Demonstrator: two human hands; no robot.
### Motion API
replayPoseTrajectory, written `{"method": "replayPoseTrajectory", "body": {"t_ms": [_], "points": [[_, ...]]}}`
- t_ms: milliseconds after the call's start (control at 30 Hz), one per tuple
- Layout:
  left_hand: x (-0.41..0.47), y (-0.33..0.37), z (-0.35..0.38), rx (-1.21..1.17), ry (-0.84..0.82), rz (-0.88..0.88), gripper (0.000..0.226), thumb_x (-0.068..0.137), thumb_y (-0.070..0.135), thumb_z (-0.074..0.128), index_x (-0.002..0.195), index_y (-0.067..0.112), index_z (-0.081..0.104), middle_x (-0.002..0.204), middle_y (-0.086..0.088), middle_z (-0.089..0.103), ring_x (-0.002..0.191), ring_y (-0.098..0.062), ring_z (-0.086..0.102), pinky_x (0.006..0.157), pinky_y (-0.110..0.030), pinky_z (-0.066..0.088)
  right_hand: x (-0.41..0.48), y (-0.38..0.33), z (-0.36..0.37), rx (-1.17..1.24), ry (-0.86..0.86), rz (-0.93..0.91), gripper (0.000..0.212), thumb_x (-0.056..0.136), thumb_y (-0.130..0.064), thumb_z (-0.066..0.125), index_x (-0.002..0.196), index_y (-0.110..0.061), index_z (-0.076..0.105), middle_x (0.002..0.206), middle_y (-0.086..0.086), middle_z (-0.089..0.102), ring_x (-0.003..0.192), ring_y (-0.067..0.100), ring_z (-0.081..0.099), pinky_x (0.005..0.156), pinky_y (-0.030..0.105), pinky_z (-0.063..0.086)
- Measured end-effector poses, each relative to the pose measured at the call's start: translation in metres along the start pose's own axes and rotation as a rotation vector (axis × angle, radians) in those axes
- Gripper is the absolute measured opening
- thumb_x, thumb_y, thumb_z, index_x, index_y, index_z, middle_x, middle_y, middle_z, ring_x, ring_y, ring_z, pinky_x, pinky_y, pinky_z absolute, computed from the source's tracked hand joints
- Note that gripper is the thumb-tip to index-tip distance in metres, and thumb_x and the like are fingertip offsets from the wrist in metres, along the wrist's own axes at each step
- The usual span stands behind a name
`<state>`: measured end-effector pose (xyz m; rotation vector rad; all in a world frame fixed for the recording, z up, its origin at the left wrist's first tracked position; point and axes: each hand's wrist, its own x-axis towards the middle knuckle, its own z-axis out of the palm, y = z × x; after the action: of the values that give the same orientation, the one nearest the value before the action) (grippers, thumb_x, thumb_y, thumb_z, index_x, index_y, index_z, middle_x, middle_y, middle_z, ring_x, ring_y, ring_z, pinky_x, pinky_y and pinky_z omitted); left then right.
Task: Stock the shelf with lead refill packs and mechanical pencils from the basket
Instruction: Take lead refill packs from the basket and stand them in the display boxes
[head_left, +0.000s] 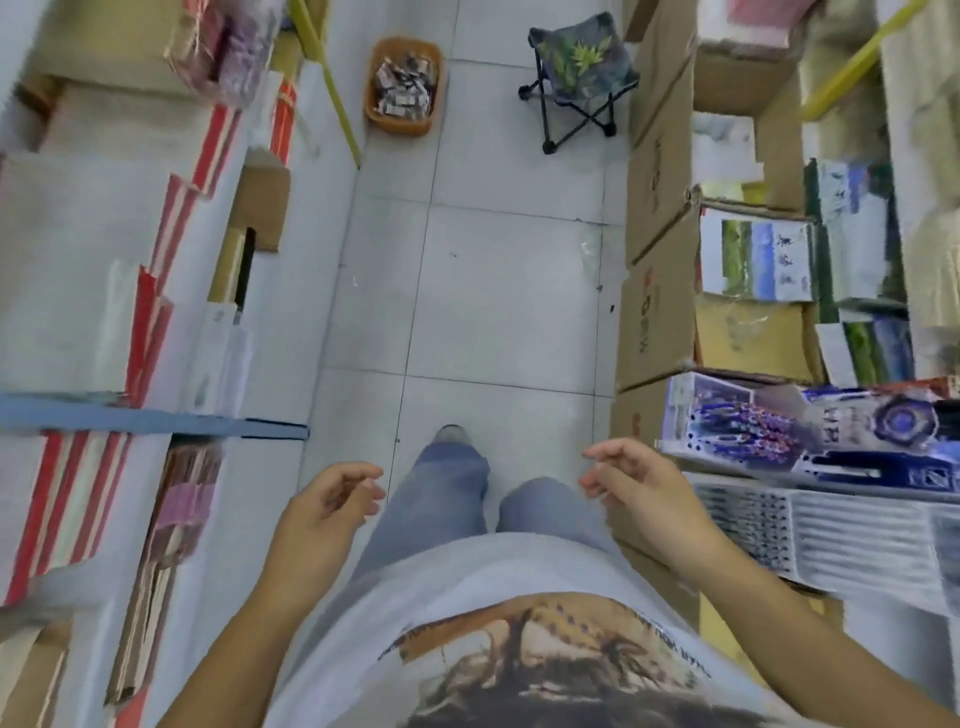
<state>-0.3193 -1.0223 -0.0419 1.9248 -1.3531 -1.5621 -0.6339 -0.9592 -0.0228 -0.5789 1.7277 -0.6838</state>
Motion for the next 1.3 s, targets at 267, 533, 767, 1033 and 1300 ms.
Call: {"method": "replayPoseTrajectory", "body": {"t_ms": [267,533,767,1033,1300], "points": [[0.164,0.174,0.024,0.057,-0.174,0.097,0.016,0.099,0.015,0.06,0.098,0.027,0.07,0.088,0.008,0.074,0.079,-0.008,0.069,0.071,-0.016,0.053,0.107,-0.099,-0.057,0.109,0.123,0.096,0.015,0.095,-0.001,0.054,0.103,-0.008,0.064,0.083,0.01,0.071,0.079,0.023,0.063,0.077,0.036,0.05],[0.296,0.302,0.078,0.032,-0.154,0.078,0.022,0.099,0.02,0.06,0.092,0.038,0.07,0.09,0.012,0.074,0.08,-0.004,0.069,0.074,-0.02,0.052,0.264,-0.206,-0.145,0.044,0.061,0.101,0.014,0.092,-0.01,0.06,0.101,-0.018,0.067,0.085,0.003,0.074,0.088,0.026,0.068,0.082,0.035,0.054],[0.361,0.369,0.072,-0.066,-0.01,-0.022,0.014,0.098,0.015,0.061,0.095,0.025,0.07,0.088,0.01,0.074,0.078,-0.006,0.069,0.077,-0.027,0.053,0.392,-0.35,-0.181,-0.089,-0.06,0.009,0.016,0.093,-0.007,0.057,0.1,-0.017,0.067,0.086,0.005,0.074,0.084,0.022,0.068,0.081,0.028,0.051],[0.492,0.43,0.042,-0.085,0.084,-0.039,0.012,0.099,0.016,0.059,0.1,0.022,0.069,0.086,0.007,0.074,0.077,-0.002,0.069,0.073,-0.017,0.051,0.525,-0.466,-0.164,-0.157,-0.104,-0.02,0.018,0.091,-0.009,0.059,0.098,-0.023,0.067,0.083,-0.003,0.074,0.074,0.007,0.066,0.063,0.014,0.046],[0.626,0.54,0.02,-0.062,-0.024,0.068,0.032,0.098,0.017,0.06,0.089,0.046,0.069,0.09,0.013,0.073,0.082,-0.006,0.069,0.08,-0.027,0.052,0.589,-0.546,-0.173,-0.083,-0.041,0.037,0.015,0.092,-0.003,0.058,0.1,-0.013,0.066,0.087,0.013,0.071,0.078,0.018,0.064,0.075,0.028,0.049]]}}
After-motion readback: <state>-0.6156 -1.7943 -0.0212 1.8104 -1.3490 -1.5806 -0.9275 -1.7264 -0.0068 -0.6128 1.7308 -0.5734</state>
